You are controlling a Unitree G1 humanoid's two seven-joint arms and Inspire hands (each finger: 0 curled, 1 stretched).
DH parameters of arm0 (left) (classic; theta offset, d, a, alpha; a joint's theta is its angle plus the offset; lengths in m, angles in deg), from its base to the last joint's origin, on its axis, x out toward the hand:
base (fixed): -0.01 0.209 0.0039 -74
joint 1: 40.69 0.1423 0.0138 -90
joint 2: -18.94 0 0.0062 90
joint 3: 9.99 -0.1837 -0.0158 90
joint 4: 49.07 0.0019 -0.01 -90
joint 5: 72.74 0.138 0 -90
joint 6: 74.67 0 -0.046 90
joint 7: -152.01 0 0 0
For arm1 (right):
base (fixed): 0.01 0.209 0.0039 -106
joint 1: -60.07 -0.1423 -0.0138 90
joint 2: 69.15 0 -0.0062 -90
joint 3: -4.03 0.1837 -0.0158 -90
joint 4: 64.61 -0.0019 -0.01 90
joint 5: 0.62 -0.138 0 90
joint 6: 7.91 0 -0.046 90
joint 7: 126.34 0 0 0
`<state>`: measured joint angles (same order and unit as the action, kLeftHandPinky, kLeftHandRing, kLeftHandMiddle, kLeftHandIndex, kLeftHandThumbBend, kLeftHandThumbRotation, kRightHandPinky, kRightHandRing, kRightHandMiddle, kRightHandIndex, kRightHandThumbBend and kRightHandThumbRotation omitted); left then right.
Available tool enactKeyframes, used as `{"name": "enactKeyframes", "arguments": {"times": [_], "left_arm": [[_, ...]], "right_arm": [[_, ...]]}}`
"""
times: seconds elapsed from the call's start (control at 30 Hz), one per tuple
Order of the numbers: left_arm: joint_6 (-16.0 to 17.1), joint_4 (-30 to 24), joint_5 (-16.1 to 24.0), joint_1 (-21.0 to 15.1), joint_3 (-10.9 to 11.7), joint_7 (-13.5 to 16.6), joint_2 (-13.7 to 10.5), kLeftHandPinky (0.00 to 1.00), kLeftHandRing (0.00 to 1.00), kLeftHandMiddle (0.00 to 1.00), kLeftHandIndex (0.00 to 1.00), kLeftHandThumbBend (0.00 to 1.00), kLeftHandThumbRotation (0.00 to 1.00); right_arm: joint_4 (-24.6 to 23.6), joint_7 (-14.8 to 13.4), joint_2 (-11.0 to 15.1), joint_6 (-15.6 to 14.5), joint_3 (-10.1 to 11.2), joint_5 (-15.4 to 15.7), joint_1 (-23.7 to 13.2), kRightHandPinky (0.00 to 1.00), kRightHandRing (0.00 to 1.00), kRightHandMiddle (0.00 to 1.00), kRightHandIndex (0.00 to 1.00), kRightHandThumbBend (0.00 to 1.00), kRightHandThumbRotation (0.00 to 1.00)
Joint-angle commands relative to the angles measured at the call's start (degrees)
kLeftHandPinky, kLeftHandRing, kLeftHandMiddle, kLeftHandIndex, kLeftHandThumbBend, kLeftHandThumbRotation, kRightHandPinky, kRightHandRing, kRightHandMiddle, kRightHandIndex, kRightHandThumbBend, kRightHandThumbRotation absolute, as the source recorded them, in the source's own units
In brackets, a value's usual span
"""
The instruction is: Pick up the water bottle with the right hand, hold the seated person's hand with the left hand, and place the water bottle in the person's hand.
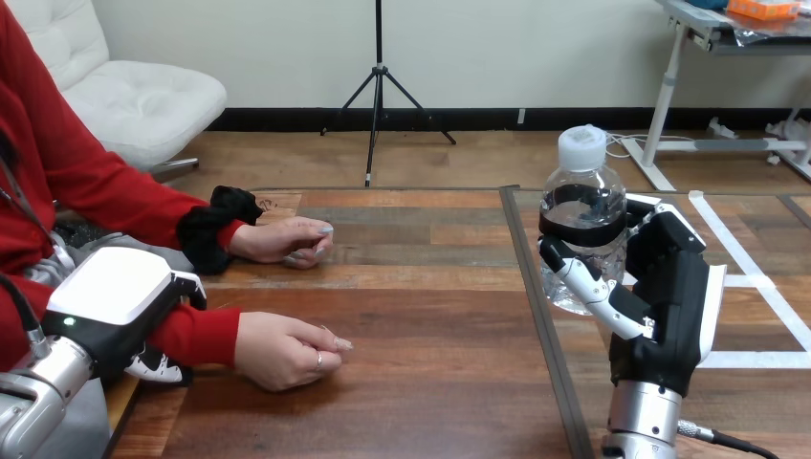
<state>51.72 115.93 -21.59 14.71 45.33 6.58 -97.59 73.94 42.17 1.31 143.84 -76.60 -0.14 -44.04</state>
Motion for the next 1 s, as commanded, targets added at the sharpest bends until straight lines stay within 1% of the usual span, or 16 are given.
{"name": "enactKeyframes", "arguments": {"times": [0.0, 0.13, 0.37, 0.5, 0.7, 0.87, 0.97], "left_arm": [[-1.1, 0.6, -1.0, -1.2, 0.6, 1.4, 1.4, 0.4, 0.41, 0.48, 0.57, 0.72, 0.16], [-1.0, 0.7, -1.2, -1.2, 0.7, 1.3, 1.5, 0.39, 0.41, 0.48, 0.56, 0.71, 0.18], [-0.1, 0.7, -1.7, -1.1, 1.0, 1.5, 1.6, 0.36, 0.39, 0.46, 0.54, 0.71, 0.18], [0.6, 0.8, -2.8, -1.1, 1.5, 0.2, 1.6, 0.35, 0.38, 0.45, 0.53, 0.7, 0.19], [1.8, 0.9, -4.2, -1.1, 2.3, -0.7, 1.7, 0.37, 0.41, 0.47, 0.53, 0.7, 0.19], [2.6, 0.8, -5.2, -0.9, 2.7, -0.9, 1.8, 0.39, 0.42, 0.48, 0.53, 0.71, 0.19], [3.1, 0.8, -6.0, -0.7, 3.3, -1.4, 1.9, 0.39, 0.43, 0.49, 0.53, 0.71, 0.2]], "right_arm": [[-4.1, 0.4, -1.4, 0.5, -1.1, 0.4, -1.9, 0.31, 0.37, 0.46, 0.46, 0.74, 0.0], [-4.6, 0.4, -1.6, 0.4, -1.3, 0.4, -1.8, 0.31, 0.37, 0.46, 0.46, 0.73, 0.0], [-4.8, 0.4, -1.8, 0.1, -1.6, 0.4, -1.7, 0.31, 0.37, 0.46, 0.46, 0.73, 0.0], [-4.5, 0.4, -1.9, -0.3, -1.8, 0.6, -1.8, 0.31, 0.38, 0.46, 0.46, 0.73, 0.0], [-3.4, 0.1, -1.7, -0.1, -2.0, 1.2, -2.3, 0.31, 0.38, 0.46, 0.46, 0.73, 0.0], [-2.4, 0.6, -1.6, 0.1, -2.3, 0.8, -2.6, 0.32, 0.38, 0.46, 0.46, 0.73, 0.0], [-2.2, 0.4, -1.7, -0.3, -2.4, 0.8, -2.7, 0.32, 0.39, 0.46, 0.46, 0.73, 0.0]]}}
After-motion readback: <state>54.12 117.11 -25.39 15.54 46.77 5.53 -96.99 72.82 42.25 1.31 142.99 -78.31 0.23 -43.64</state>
